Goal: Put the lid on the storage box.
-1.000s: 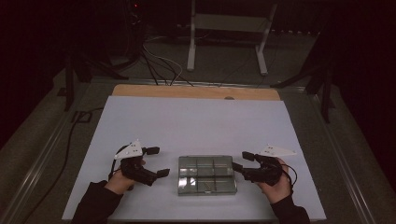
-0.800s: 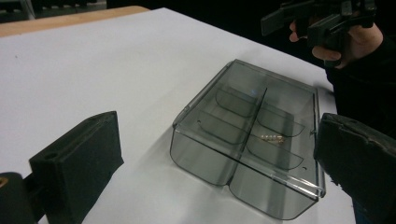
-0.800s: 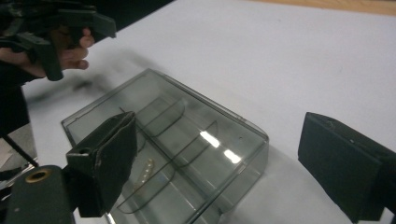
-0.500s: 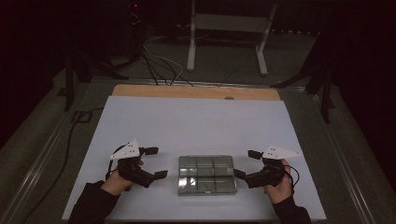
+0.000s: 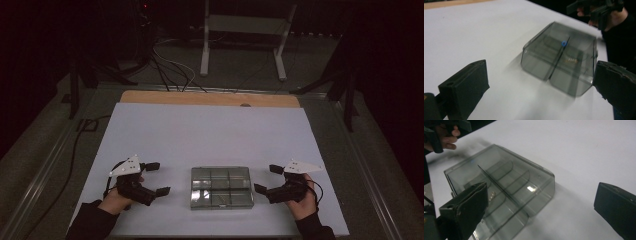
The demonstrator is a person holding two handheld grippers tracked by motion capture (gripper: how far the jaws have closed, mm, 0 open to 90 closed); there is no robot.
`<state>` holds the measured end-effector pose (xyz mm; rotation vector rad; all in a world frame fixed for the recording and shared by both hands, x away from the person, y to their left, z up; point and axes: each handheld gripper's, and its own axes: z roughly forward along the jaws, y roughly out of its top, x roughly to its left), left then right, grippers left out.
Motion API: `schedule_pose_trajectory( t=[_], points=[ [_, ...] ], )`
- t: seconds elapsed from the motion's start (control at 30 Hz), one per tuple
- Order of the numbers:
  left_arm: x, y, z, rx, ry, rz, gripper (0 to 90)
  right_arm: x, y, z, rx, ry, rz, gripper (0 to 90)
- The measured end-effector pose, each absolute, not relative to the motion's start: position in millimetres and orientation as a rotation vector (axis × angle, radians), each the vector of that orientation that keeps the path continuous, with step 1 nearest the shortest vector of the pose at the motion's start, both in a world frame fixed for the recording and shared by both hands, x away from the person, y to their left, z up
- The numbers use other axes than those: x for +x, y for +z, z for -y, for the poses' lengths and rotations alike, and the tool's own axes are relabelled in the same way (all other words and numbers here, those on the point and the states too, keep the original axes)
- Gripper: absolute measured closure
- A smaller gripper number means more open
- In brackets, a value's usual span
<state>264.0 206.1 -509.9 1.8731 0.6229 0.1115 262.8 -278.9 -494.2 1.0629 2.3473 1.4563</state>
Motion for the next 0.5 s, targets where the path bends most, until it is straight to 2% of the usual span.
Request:
schedule_pose_trajectory(
  t=[0.3,0.5],
  points=[
    [254.5,-518.2,-220.8,1.886,0.118,-0.682,1.4,254.1,-504.0,294.0,1.118,1.395,-2.336,0.0],
    [249.6,-520.2,-232.7,1.905,0.201,-0.758,1.4,248.5,-505.6,307.7,1.149,1.345,-2.303,0.0]
  ],
)
